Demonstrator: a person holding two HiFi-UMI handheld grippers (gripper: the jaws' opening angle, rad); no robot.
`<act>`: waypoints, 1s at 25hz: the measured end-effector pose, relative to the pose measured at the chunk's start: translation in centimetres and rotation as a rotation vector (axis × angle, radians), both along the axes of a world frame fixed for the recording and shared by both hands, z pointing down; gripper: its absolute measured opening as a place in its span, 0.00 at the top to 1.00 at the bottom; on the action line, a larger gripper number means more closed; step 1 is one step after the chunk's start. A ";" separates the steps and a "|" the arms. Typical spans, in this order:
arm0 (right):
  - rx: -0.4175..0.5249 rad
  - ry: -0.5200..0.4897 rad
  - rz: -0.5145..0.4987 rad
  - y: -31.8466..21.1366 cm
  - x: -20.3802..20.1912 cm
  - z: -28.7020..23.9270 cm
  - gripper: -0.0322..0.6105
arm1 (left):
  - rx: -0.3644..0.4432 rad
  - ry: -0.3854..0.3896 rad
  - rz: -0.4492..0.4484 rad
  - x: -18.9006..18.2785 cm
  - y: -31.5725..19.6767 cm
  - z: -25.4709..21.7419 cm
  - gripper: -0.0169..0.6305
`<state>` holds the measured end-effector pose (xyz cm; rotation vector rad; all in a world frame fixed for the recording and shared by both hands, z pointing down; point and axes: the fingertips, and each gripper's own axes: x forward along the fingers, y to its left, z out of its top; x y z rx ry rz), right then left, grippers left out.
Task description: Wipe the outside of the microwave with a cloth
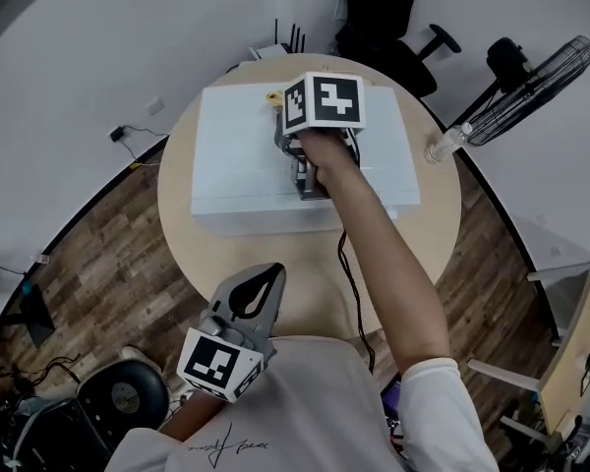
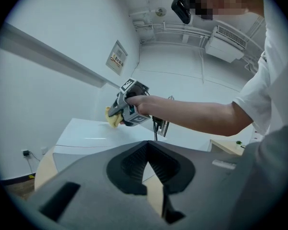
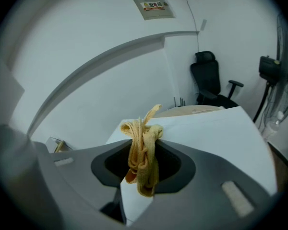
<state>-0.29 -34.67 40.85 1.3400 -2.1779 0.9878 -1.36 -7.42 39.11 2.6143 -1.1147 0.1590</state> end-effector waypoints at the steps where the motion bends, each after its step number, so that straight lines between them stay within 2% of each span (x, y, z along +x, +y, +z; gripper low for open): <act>1: 0.002 0.021 0.025 0.0 2.2 0.1 0.76 | 0.001 -0.002 0.008 0.5 0.2 0.0 0.98; 8: -0.010 0.104 0.191 0.2 16.7 0.9 0.76 | 0.001 -0.029 0.034 3.9 1.3 -0.1 0.98; 13: -0.035 0.183 0.256 0.1 23.2 2.4 0.76 | 0.006 -0.043 -0.005 4.2 1.3 -0.9 0.98; 17: -0.053 0.215 0.268 -0.1 24.6 3.1 0.76 | 0.014 -0.042 -0.031 3.3 1.0 -1.7 0.98; 25: -0.068 0.235 0.266 0.8 22.6 3.7 0.76 | 0.048 -0.034 -0.044 1.5 -0.2 -3.9 0.98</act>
